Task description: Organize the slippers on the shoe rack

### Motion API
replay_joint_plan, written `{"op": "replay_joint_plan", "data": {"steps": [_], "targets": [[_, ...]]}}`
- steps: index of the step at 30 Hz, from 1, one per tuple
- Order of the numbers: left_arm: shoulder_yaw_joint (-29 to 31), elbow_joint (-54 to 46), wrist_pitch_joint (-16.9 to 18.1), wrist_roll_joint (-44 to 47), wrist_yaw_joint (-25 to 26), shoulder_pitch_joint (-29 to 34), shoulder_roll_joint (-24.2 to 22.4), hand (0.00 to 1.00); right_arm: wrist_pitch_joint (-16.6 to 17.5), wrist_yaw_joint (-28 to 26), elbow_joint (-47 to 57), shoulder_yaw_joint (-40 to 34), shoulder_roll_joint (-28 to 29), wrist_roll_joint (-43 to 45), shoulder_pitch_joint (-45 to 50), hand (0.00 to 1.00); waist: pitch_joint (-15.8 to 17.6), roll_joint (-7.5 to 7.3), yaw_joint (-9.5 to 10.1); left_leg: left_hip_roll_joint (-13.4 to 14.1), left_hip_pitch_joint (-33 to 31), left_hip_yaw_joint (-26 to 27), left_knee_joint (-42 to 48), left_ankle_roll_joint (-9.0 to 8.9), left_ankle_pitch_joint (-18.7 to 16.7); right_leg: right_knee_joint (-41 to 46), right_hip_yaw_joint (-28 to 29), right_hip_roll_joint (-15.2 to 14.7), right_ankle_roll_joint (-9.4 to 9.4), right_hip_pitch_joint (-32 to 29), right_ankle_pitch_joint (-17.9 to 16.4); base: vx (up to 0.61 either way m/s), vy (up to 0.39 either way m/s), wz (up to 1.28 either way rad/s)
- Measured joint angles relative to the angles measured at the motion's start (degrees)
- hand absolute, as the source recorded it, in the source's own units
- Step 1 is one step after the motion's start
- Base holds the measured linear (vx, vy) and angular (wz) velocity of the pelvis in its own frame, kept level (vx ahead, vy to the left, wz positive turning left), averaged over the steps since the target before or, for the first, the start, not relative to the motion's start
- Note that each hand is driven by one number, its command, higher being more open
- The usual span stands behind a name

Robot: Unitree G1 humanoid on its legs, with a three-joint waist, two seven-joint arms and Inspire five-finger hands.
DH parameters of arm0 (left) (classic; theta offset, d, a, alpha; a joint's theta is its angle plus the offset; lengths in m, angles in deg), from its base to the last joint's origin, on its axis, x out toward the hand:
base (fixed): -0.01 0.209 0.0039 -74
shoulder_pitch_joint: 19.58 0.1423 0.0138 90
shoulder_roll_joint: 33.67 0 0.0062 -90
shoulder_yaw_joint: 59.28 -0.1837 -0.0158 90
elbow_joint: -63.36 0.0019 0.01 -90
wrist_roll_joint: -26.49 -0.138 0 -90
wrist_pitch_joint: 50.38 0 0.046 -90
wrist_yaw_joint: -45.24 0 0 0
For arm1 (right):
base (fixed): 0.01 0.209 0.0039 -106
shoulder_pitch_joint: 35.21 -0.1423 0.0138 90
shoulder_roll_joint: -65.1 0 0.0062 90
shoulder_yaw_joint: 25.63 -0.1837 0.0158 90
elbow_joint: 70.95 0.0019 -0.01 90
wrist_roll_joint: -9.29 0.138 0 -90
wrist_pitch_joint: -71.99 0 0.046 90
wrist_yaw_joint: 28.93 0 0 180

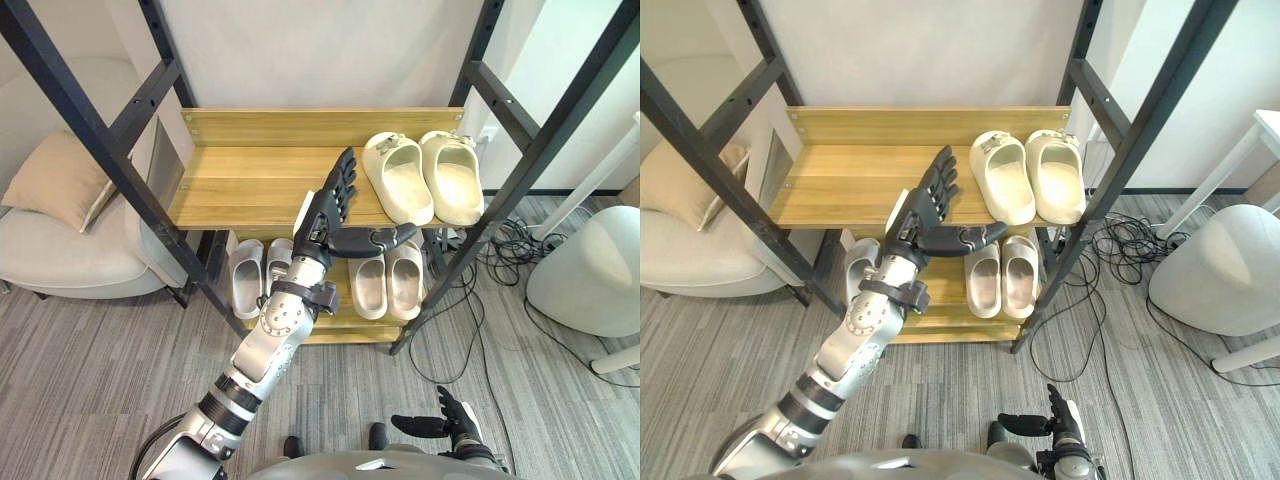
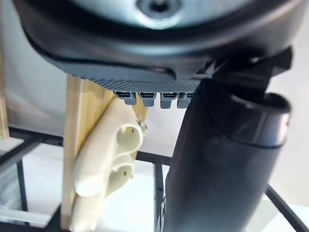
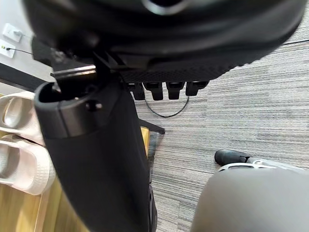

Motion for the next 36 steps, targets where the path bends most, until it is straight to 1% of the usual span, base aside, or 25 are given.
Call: {"op": "replay_joint_plan", "data": {"steps": [2, 5, 6, 8, 10, 11, 12, 13, 16, 18, 21, 22, 23, 24, 26, 29, 31, 32, 33, 34, 36], "targets": [[-2.6, -2.7, 0.3, 1.4, -1.5, 0.2, 0.0, 1.0, 0.0, -0.1, -0.5, 0.0, -0.1, 0.0, -0.1, 1.0, -0.2, 0.3, 0.09, -0.1, 0.0, -0.1, 0.0, 0.04, 0.0, 0.0, -0.1, -0.1, 0.05, 0.0, 0.0, 0.0, 0.0, 0.02], [-10.4, -5.3, 0.4, 3.8, -6.4, 1.5, -0.1, 1.0, -0.2, -0.3, -1.6, 0.1, -0.7, -0.1, -0.3, 1.0, -0.8, 1.11, 0.17, -0.1, 0.0, -0.2, 0.0, 0.13, 0.1, 0.1, -0.1, -0.1, 0.07, 0.1, -0.1, 0.0, 0.0, 0.0], [-11.5, -5.3, 0.3, 4.1, -7.0, 1.7, 0.0, 1.0, -0.3, -0.3, -1.8, 0.2, -0.8, -0.1, -0.4, 1.0, -0.8, 1.22, 0.17, -0.1, 0.0, -0.2, 0.0, 0.13, 0.1, 0.1, -0.1, -0.1, 0.07, 0.1, -0.1, 0.0, 0.0, 0.0], [-16.5, -5.1, -0.1, 5.3, -9.6, 3.3, 0.0, 1.0, -0.5, -0.4, -2.5, 0.5, -1.1, -0.1, -1.1, 1.0, -1.1, 1.72, 0.13, -0.1, 0.0, -0.2, 0.0, 0.13, 0.1, 0.1, -0.2, -0.1, 0.05, 0.1, -0.1, -0.02, 0.0, 0.0], [-20.4, -1.7, -0.7, 6.3, -13.5, 4.8, 0.0, 1.0, -1.0, -0.4, -3.3, 0.8, -1.4, -0.2, -1.4, 1.0, -1.3, 1.99, 0.11, -0.1, 0.9, -0.4, 0.0, 0.34, 0.2, 0.0, -0.5, 0.1, 0.05, 0.9, -0.3, -0.04, -0.007, 0.05], [-21.7, 0.7, -1.3, 6.5, -14.7, 6.0, -0.1, 1.0, -1.1, -0.4, -3.5, 0.9, -1.4, -0.6, -1.5, 1.0, -1.5, 1.88, 0.11, 0.0, 1.0, -0.6, 0.0, 0.3, 0.2, 0.0, -0.6, 0.3, 0.08, 1.1, -0.4, -0.05, -0.009, 0.06], [-22.0, 1.5, -1.5, 6.5, -15.0, 6.3, 0.0, 1.0, -1.1, -0.4, -3.6, 1.0, -1.5, -0.6, -1.5, 1.0, -1.7, 1.9, 0.11, 0.0, 1.0, -0.6, 0.0, 0.28, 0.2, 0.0, -0.7, 0.3, 0.08, 1.1, -0.4, -0.05, -0.007, 0.05], [-22.6, 5.9, -2.5, 6.2, -16.1, 7.7, 0.0, 1.0, -1.1, -0.5, -3.6, 1.9, -1.9, -0.7, -1.7, 1.0, -1.9, 2.06, 0.11, 0.0, 1.0, -0.7, 0.0, 0.0, 0.1, 0.0, -0.7, 0.3, 0.08, 1.1, -0.4, -0.04, -0.002, 0.02], [-22.3, 12.2, -3.3, 5.0, -16.2, 10.3, 0.4, 1.0, -1.1, -0.4, -3.7, 1.9, -1.9, -0.7, -1.4, 1.0, -1.8, 1.94, 0.09, 0.1, 1.0, -0.7, 0.0, -0.17, 0.3, -0.1, -0.8, 0.3, 0.1, 1.1, -0.7, -0.06, -0.008, 0.02], [-20.5, 17.7, -3.9, 1.9, -16.3, 12.6, 0.9, 1.0, -1.1, -0.6, -2.3, 1.8, -1.9, -0.7, 0.0, 1.0, -1.8, 1.65, 0.05, 0.2, 1.0, -0.7, 0.0, -0.24, 0.3, -0.1, -0.7, 0.5, 0.08, 1.1, -0.7, -0.03, -0.008, -0.01], [-17.2, 21.0, -3.8, -1.5, -16.3, 15.2, 1.8, 1.0, -0.7, -1.8, 0.6, 1.7, -2.1, -0.7, 2.4, 1.0, -1.7, 1.17, 0.04, 0.5, 1.0, -0.6, 0.0, -0.39, 0.2, -0.1, -0.5, 0.7, -0.08, 1.1, -0.8, 0.0, -0.001, -0.02], [-14.5, 23.0, -3.8, -3.0, -16.3, 17.1, 2.6, 1.0, -0.2, -2.0, 1.0, 1.6, -1.8, -0.7, 3.1, 1.0, -1.5, 0.71, 0.04, 0.7, 1.1, -0.5, 0.0, -0.53, 0.1, -0.1, -0.4, 0.7, -0.12, 1.1, -0.8, 0.0, -0.001, -0.06], [-13.1, 24.2, -3.8, -4.1, -16.1, 17.9, 2.8, 1.0, -0.1, -2.1, 1.0, 1.4, -1.5, -0.6, 3.3, 1.0, -1.4, 0.51, 0.04, 0.8, 1.1, -0.4, 0.0, -0.61, 0.0, -0.1, -0.4, 0.8, -0.1, 1.1, -0.8, 0.0, -0.01, -0.06], [-9.3, 27.9, -3.7, -6.7, -15.7, 19.3, 2.9, 1.0, 0.1, -2.4, 1.0, 1.1, -1.0, -0.6, 3.4, 1.0, -1.1, 0.03, 0.09, 1.0, 1.2, -0.3, 0.0, -0.77, -0.1, -0.1, -0.3, 1.0, -0.15, 1.0, -0.9, 0.0, -0.01, -0.05], [-5.1, 33.1, -3.7, -10.3, -14.9, 20.0, 2.8, 1.0, 0.4, -2.6, 0.9, 1.0, -0.7, -0.6, 3.4, 1.0, -0.9, -0.46, 0.12, 1.2, 1.2, -0.2, 0.1, -1.0, -0.3, -0.1, -0.2, 1.2, -0.31, 1.0, -1.0, 0.0, -0.007, -0.02], [-0.6, 38.3, -3.7, -13.5, -13.0, 20.5, 2.3, 1.0, 0.5, -2.8, 0.9, 0.1, -0.2, -0.6, 3.4, 1.0, -0.9, -0.57, 0.14, 1.3, 1.2, -0.1, 0.1, -1.12, -0.5, -0.1, -0.2, 1.3, -0.55, 1.1, -1.0, 0.0, 0.0, -0.01], [4.0, 42.0, -3.7, -16.7, -10.9, 21.7, 2.3, 1.0, 0.5, -2.8, 0.8, -0.5, 0.1, -0.6, 3.5, 1.0, -0.8, -0.6, 0.18, 1.4, 1.4, 0.2, 0.2, -0.9, -0.6, -0.1, 0.1, 1.5, -0.51, 1.1, -1.1, 0.01, -0.006, -0.07], [4.5, 42.7, -3.7, -17.5, -10.5, 21.9, 2.3, 1.0, 0.5, -2.8, 0.8, -0.6, 0.1, -0.6, 3.5, 1.0, -0.8, -0.6, 0.19, 1.4, 1.4, 0.2, 0.2, -0.9, -0.6, -0.1, 0.1, 1.6, -0.49, 1.1, -1.2, 0.0, -0.005, -0.03], [6.7, 44.8, -3.6, -19.2, -9.5, 22.0, 1.9, 1.0, 0.5, -2.8, 0.7, -0.9, 0.2, -0.6, 3.5, 1.0, -0.8, -0.63, 0.27, 1.4, 1.6, 0.2, 0.2, -0.88, -0.7, -0.1, 0.1, 1.6, -0.43, 1.3, -1.3, 0.0, 0.0, 0.0], [6.8, 45.1, -3.6, -19.5, -9.4, 22.0, 1.8, 1.0, 0.5, -2.8, 0.7, -0.9, 0.2, -0.6, 3.5, 1.0, -0.8, -0.64, 0.28, 1.4, 1.7, 0.2, 0.2, -0.88, -0.7, -0.1, 0.1, 1.6, -0.43, 1.4, -1.3, 0.0, 0.0, 0.0], [10.1, 49.7, -3.5, -22.4, -8.1, 22.0, 0.9, 1.0, 0.5, -2.8, 0.6, -1.1, 0.4, -0.6, 3.4, 1.0, -0.7, -0.69, 0.31, 1.3, 2.5, 0.3, 0.2, -0.86, -1.0, -0.1, 0.1, 1.6, -0.33, 2.2, -1.5, 0.0, 0.0, 0.0]]}}
